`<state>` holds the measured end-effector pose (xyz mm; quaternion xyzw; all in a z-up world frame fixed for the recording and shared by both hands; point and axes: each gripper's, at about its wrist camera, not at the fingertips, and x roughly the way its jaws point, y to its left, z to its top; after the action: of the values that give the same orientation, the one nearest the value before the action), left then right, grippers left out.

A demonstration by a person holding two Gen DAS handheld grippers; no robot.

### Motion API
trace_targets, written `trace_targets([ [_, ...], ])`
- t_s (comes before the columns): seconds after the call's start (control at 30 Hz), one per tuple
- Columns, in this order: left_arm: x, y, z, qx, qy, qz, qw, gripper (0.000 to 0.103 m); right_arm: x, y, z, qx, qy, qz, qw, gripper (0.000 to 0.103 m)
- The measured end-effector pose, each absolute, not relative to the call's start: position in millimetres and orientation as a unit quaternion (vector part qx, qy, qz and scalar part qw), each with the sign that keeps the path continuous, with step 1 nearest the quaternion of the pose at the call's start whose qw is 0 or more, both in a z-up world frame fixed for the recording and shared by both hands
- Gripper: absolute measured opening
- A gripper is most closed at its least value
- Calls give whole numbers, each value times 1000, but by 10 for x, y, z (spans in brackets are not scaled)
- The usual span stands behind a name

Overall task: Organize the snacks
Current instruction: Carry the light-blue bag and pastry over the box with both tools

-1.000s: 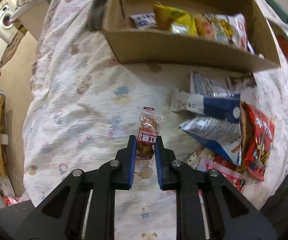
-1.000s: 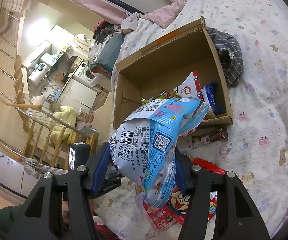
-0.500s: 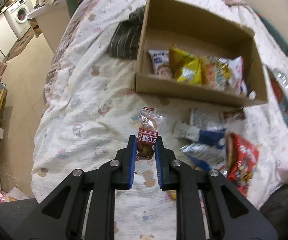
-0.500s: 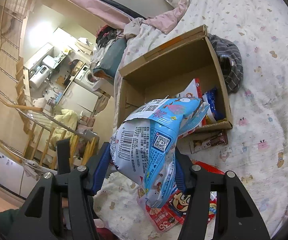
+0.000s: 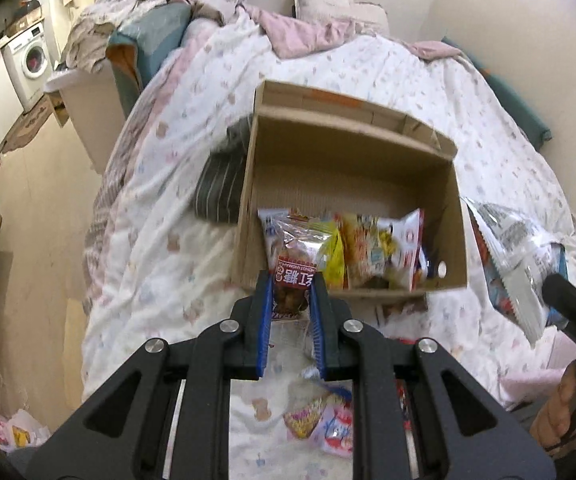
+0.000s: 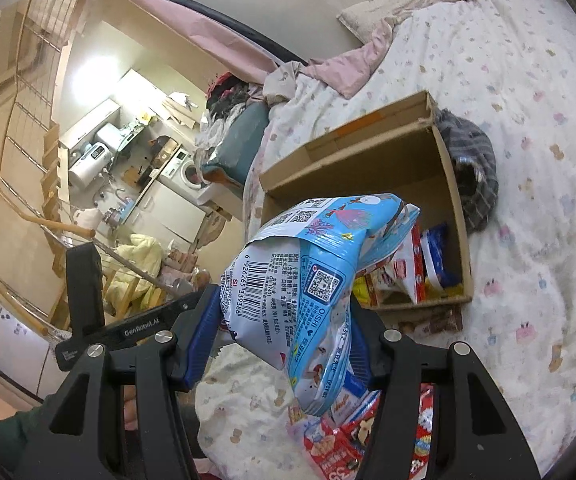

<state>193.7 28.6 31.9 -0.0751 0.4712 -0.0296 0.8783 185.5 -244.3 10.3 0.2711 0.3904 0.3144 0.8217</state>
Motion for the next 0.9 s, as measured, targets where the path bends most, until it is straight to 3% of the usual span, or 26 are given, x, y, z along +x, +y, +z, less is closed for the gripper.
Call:
trace_targets([
  [0.4,2440,117,421,-51,445,-54,893,15,2387,-2466,210,259,381,280,842,59],
  [0.9,2758,226,-133,-61,482,-57,872,15,3053,-2033,-327,221,453,278,818,59],
])
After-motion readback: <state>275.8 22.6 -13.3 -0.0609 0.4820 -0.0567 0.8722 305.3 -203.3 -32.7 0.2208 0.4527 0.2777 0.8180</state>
